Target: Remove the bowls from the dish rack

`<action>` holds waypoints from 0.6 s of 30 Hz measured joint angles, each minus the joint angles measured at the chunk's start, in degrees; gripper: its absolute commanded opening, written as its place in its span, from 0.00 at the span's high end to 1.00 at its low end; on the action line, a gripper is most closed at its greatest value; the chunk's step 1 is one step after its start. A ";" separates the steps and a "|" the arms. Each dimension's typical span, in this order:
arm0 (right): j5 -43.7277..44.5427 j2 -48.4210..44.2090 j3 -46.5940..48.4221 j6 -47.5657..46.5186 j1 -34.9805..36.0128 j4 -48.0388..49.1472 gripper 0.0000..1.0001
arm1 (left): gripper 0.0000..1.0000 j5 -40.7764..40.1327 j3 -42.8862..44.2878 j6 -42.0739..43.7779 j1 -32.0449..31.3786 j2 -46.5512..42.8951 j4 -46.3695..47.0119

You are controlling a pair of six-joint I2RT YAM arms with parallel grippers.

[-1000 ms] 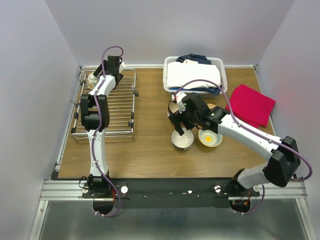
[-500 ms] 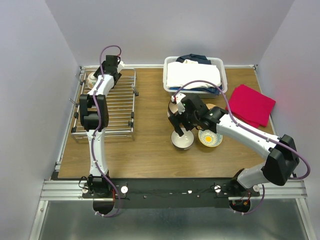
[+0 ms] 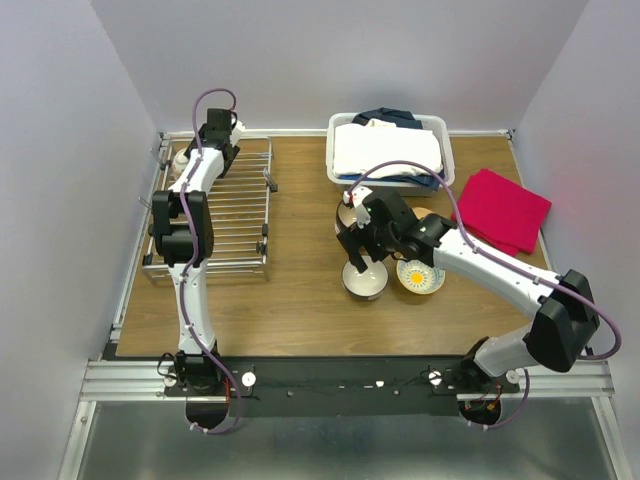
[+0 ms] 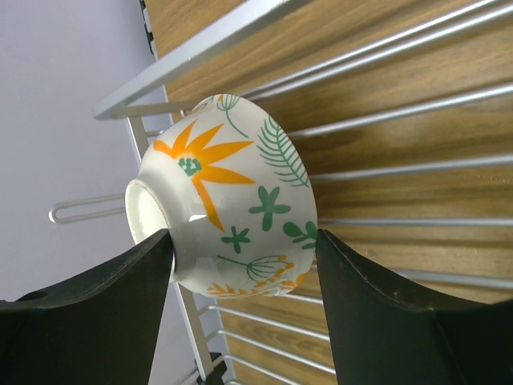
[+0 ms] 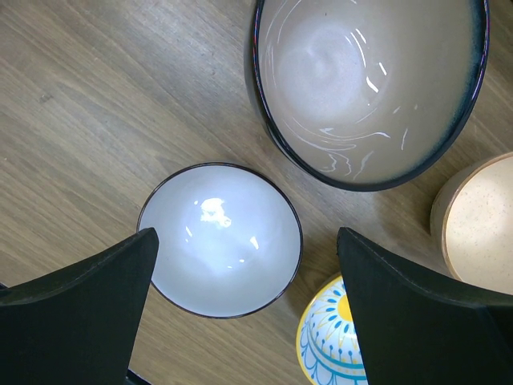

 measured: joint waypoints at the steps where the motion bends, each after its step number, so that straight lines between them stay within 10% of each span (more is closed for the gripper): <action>1: 0.00 -0.09 0.00 0.00 0.00 0.02 0.00 | 0.37 0.00 -0.50 -0.20 0.00 -0.42 -0.24; 18: -1.92 -4.00 -2.71 0.07 0.00 3.58 0.00 | 0.55 -4.85 -10.86 -10.01 -3.74 -9.99 -7.54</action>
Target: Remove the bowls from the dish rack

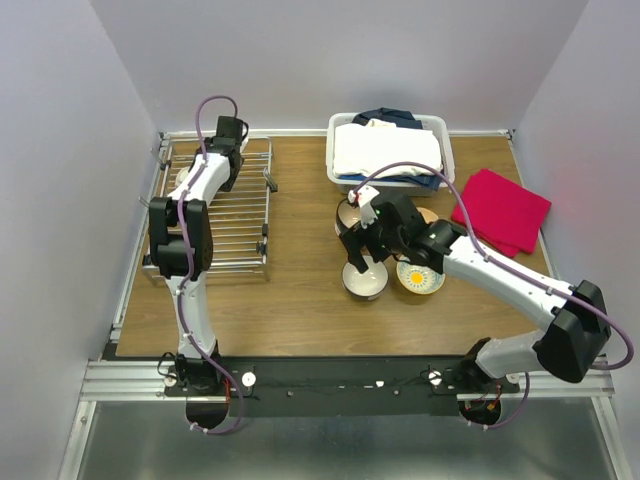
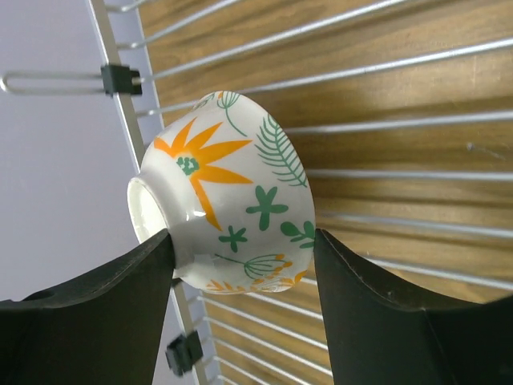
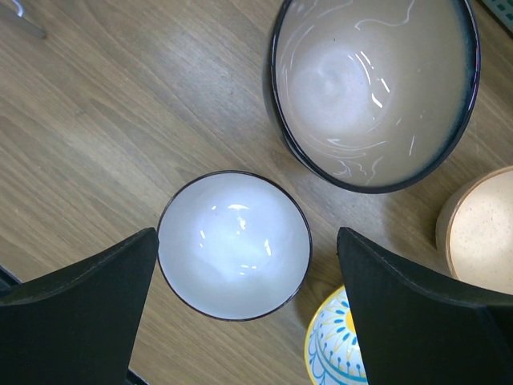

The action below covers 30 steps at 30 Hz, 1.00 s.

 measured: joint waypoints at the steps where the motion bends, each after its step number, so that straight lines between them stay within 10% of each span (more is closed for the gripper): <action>1: -0.20 -0.24 -0.20 0.07 0.00 0.35 0.00 | 0.56 -0.63 -0.70 -0.74 -0.35 -0.70 -0.59; 14: -9.40 -1.55 -3.45 2.03 0.00 9.68 0.00 | 0.69 -2.73 -2.82 -13.53 -2.16 -10.16 -7.63; 30: -33.00 16.24 -0.66 8.35 -0.02 42.10 0.01 | 0.71 14.05 -6.97 -36.00 -2.45 -26.08 -12.63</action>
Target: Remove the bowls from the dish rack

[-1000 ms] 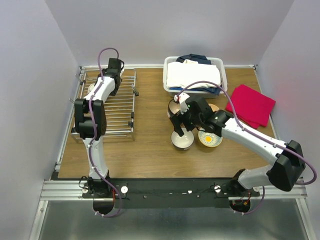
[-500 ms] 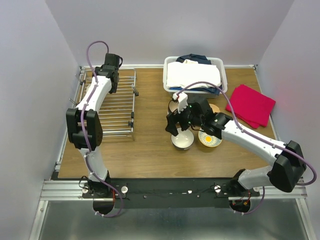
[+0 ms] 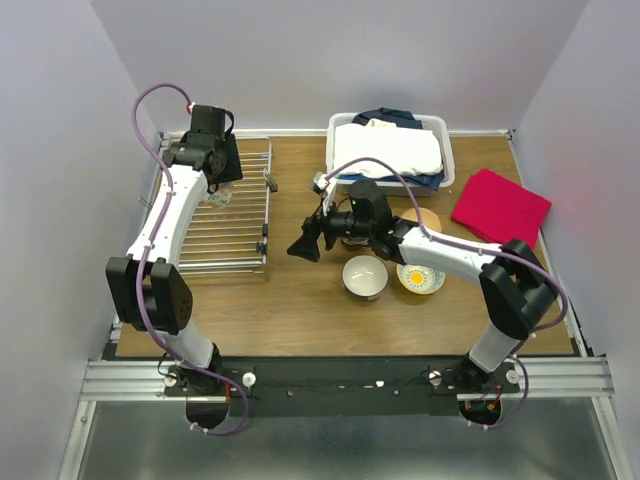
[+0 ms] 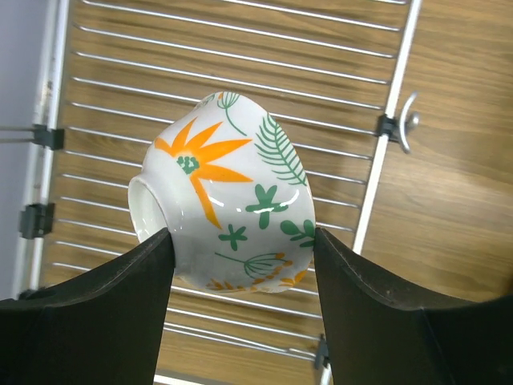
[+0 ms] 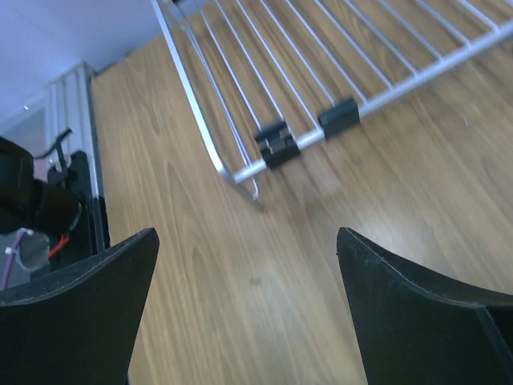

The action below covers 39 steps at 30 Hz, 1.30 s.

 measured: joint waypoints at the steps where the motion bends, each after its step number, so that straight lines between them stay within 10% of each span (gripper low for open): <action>1: -0.98 1.53 0.76 0.46 0.00 2.12 0.01 | 0.71 0.96 -0.63 -1.09 -0.04 -0.90 0.00; 22: -9.62 25.59 21.40 13.09 0.13 28.13 0.10 | 0.74 13.55 -10.54 -17.53 -3.67 -14.27 1.90; 28: -10.95 28.09 25.09 14.91 0.44 29.24 0.38 | 0.75 15.82 -13.62 -21.05 -5.18 -15.41 4.11; 32: -11.69 28.24 25.20 15.98 0.57 29.20 0.88 | 0.70 16.76 -14.82 -22.73 -5.75 -16.48 5.16; 39: -12.74 27.91 24.92 17.25 0.35 29.88 0.99 | 0.17 17.88 -17.86 -22.84 -5.84 -20.33 8.66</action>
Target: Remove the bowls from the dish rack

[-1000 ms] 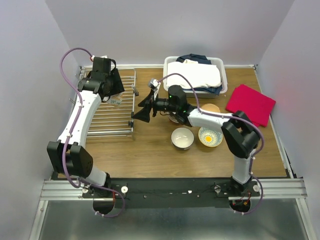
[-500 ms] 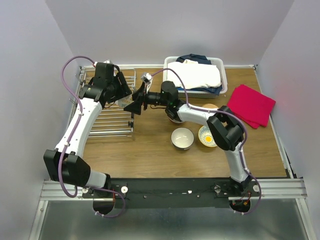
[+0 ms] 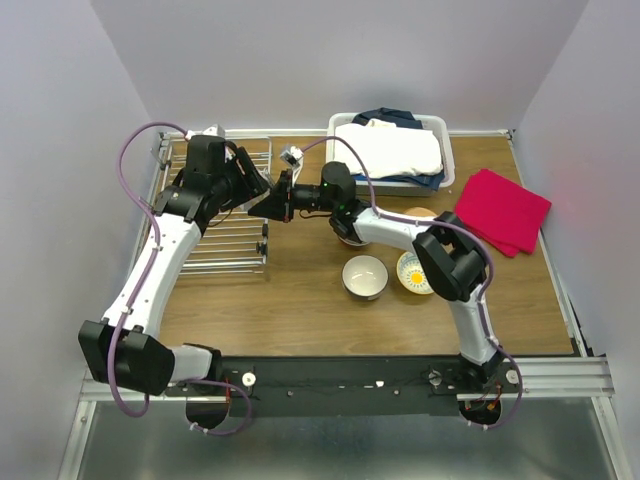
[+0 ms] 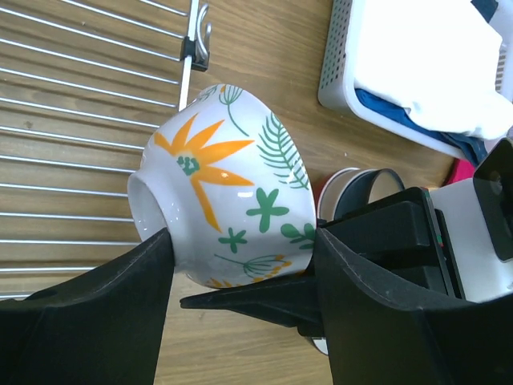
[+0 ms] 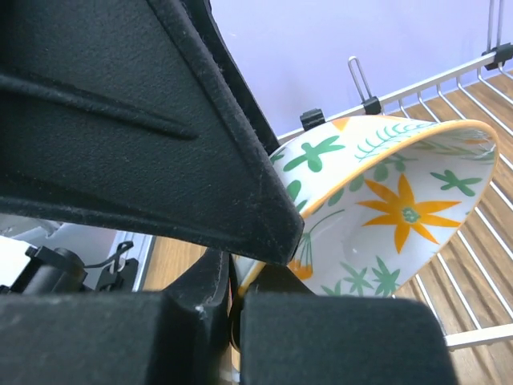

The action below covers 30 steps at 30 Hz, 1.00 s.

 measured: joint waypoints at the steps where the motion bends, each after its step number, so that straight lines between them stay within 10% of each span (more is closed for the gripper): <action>1: 0.00 -0.24 -0.24 -0.28 0.11 -0.11 0.99 | 0.13 0.04 -0.70 0.11 0.00 -0.66 0.55; 12: 4.59 -11.13 -4.59 -10.93 0.22 -21.81 0.99 | 0.01 -0.39 -6.27 8.37 0.00 -12.72 10.60; 30: 39.17 -42.95 -14.58 -22.67 0.22 -83.34 0.99 | 0.01 -12.72 -39.26 23.91 -0.15 -38.53 28.24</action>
